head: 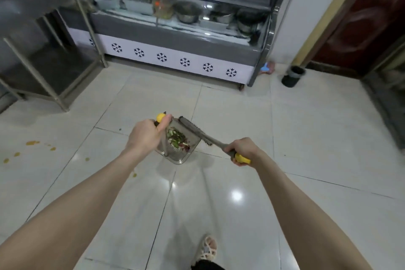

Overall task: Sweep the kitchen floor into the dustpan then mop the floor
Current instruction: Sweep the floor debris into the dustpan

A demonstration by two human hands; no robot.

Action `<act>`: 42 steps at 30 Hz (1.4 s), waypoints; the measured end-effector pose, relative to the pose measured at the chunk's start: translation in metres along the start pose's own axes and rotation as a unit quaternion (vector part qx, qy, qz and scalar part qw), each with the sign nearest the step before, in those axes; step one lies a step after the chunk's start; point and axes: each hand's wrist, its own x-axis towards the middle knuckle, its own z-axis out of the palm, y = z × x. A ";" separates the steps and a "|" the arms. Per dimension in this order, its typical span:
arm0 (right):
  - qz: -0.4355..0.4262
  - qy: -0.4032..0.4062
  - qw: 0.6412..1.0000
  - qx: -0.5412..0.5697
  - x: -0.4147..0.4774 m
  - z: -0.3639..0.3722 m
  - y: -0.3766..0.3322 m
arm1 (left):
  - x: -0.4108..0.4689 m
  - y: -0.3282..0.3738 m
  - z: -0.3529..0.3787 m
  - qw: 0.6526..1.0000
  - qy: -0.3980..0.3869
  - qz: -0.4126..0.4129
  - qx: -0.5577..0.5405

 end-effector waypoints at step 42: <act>0.060 0.146 0.987 0.032 0.407 -0.765 -0.102 | 0.468 0.720 0.485 0.956 -0.146 0.240 0.082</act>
